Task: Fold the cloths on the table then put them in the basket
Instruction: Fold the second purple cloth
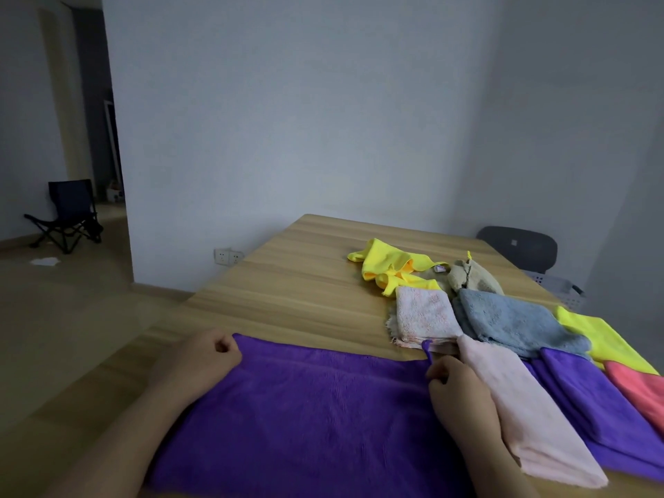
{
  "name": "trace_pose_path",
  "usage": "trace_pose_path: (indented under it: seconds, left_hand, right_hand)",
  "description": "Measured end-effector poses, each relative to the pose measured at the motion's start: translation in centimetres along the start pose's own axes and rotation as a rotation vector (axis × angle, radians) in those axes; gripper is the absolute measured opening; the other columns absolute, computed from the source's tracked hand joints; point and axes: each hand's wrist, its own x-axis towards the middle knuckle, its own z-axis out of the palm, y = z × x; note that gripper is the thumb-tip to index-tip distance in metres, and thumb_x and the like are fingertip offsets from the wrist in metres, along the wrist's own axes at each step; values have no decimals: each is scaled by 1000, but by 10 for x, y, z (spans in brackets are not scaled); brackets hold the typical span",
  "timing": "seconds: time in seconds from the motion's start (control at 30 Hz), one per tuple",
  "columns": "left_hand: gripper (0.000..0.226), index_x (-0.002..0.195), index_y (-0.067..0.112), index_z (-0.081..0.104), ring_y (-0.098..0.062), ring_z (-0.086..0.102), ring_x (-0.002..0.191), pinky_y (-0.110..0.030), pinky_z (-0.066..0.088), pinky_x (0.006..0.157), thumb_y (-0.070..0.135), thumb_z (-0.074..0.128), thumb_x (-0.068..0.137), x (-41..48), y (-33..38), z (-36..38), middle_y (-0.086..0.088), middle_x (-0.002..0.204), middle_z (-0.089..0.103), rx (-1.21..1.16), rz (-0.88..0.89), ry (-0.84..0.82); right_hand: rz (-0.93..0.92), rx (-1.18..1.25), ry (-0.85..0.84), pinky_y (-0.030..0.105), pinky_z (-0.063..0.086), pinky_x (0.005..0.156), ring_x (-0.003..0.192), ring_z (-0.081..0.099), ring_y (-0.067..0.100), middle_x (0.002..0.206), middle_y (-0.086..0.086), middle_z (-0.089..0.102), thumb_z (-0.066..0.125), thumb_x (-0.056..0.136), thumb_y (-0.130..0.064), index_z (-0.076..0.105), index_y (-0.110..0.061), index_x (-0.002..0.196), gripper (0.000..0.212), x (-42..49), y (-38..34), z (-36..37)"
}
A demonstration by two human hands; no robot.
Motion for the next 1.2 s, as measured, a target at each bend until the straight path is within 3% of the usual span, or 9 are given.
trace_pose_path:
  seconds: [0.27,0.4,0.5,0.57,0.67,0.77,0.97,1.1,1.2]
  left_hand:
    - [6,79,33,60,-5,56,77,-25,45,68,31,65,76,-7,5,-1,15,84,60,107,-9,-19]
    - [34,119,34,54,-11,54,105,-24,42,79,27,54,86,-10,6,6,10,122,54,174,46,-24]
    - [48,137,31,39,-10,39,128,-26,42,89,25,50,91,-21,8,0,12,150,26,168,231,119]
    - [50,142,33,33,-11,26,138,-31,37,101,33,47,94,-36,12,-1,13,155,13,173,386,230]
    - [54,146,42,14,-11,1,145,-35,16,116,51,29,95,-61,16,13,18,155,-7,277,525,-20]
    - [57,145,50,-2,-9,-14,144,-38,-5,117,63,18,93,-72,13,24,17,156,-12,559,410,-353]
    - [65,144,49,-3,-13,-16,144,-40,-6,116,70,21,88,-71,15,4,13,157,-13,636,346,-588]
    - [57,144,46,18,-14,-10,145,-43,-1,116,64,27,90,-75,29,3,11,158,-4,575,338,-447]
    - [63,145,48,7,-14,-14,144,-45,-6,115,70,21,88,-89,27,19,13,157,-8,583,359,-375]
  right_hand:
    - [-34,-89,-36,28,42,79,107,57,24,117,2,64,50,87,-12,63,-19,109,27,-2,-3,0]
    - [-170,-391,6,31,39,97,127,39,22,145,0,35,46,91,-27,42,-25,134,43,-13,-13,-1]
    - [-332,-471,84,34,27,108,140,20,20,156,-6,11,39,93,-41,29,-36,140,49,-31,-27,2]
    - [-406,-431,-30,37,19,113,145,7,18,158,-9,3,35,93,-52,22,-41,142,53,-43,-33,12]
    - [-412,-465,-347,44,5,116,146,-7,22,158,-8,-5,27,90,-65,8,-46,145,61,-54,-33,28]
    - [-392,-532,-467,45,0,116,146,-6,21,159,-8,-1,19,88,-70,6,-45,146,63,-56,-29,28]
    - [-398,-560,-514,43,-3,115,145,-9,18,158,-10,-7,14,86,-73,0,-47,145,66,-70,-16,16]
    - [-406,-506,-388,42,-2,116,145,-9,18,158,-9,-4,18,86,-72,4,-47,145,65,-79,-13,11]
    - [-373,-489,-303,43,-1,116,146,-8,20,159,-8,-2,18,84,-74,5,-48,144,67,-81,-9,11]
